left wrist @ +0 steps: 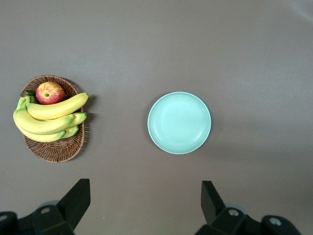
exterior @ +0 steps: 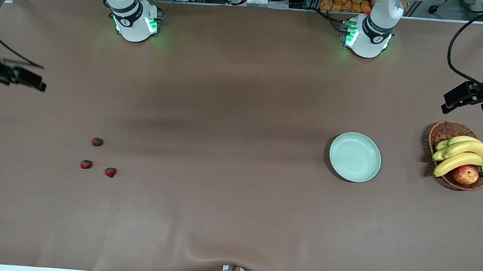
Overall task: Collect all strawberries into plate
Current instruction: 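Reach the right gripper down and grasp a red strawberry, then set the strawberry mid-table with the right gripper while the left gripper approaches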
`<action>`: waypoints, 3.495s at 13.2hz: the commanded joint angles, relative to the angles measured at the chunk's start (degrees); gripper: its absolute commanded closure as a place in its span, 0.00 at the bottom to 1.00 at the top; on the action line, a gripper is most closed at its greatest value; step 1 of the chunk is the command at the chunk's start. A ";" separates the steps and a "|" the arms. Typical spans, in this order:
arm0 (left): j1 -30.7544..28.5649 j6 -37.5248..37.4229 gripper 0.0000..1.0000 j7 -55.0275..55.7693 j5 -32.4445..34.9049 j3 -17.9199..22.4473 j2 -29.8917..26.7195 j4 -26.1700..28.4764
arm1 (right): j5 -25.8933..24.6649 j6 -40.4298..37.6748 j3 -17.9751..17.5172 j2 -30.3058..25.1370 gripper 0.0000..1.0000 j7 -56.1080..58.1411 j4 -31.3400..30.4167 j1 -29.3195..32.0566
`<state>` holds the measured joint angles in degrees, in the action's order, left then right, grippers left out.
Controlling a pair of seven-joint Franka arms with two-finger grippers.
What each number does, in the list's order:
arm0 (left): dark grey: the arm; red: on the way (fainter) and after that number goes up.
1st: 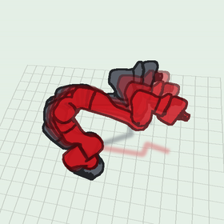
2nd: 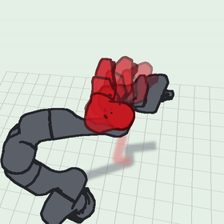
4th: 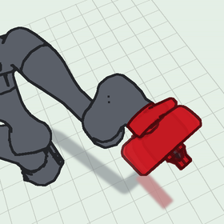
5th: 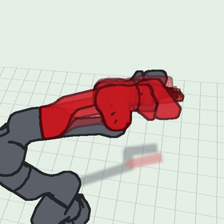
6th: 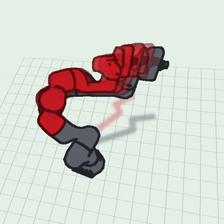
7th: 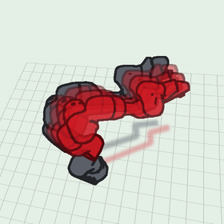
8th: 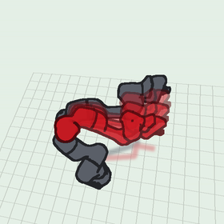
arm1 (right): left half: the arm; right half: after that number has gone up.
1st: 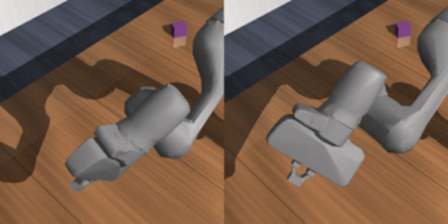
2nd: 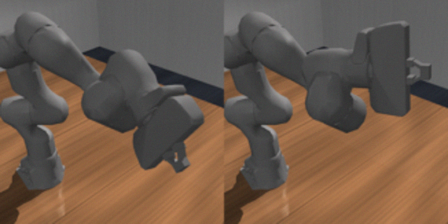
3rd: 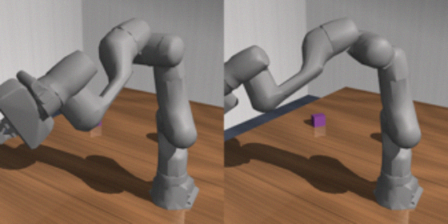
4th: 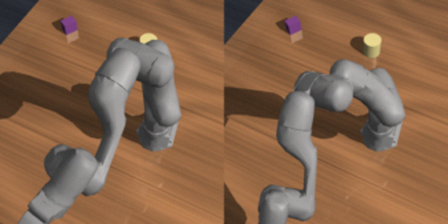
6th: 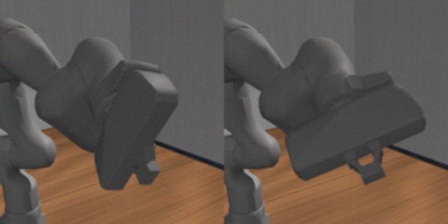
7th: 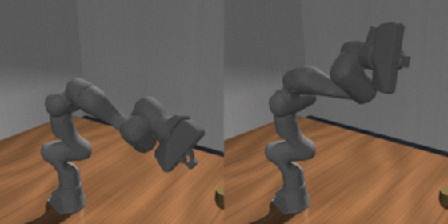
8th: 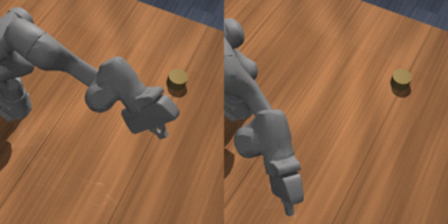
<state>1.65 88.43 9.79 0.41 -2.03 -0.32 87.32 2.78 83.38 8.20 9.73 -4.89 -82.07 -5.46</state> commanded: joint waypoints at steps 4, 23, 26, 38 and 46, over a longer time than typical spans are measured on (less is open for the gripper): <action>-0.33 -0.89 0.00 -0.39 0.82 -0.16 -0.47 -0.22 | 0.65 13.81 0.77 12.05 0.00 3.73 -1.76 2.47; -4.11 -2.48 0.00 -0.39 0.29 -0.25 -0.65 -0.31 | 1.27 41.51 0.33 31.13 0.17 4.09 -10.74 3.97; -3.94 -2.56 0.00 -0.30 0.29 -0.60 -0.56 -0.31 | 1.27 44.06 0.33 32.02 0.25 4.10 -10.74 3.53; -3.32 -2.48 0.00 1.99 0.38 -4.99 0.67 -0.13 | 1.27 44.07 -0.28 31.67 0.91 4.18 -9.17 3.61; -3.23 -3.27 0.00 3.03 0.20 -8.25 0.76 0.74 | 15.20 43.98 -5.12 28.50 0.98 -6.77 -3.36 -9.97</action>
<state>-1.51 85.84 11.18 0.41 -9.24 0.39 87.73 12.44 127.23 2.65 38.05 -6.46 -85.17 -9.60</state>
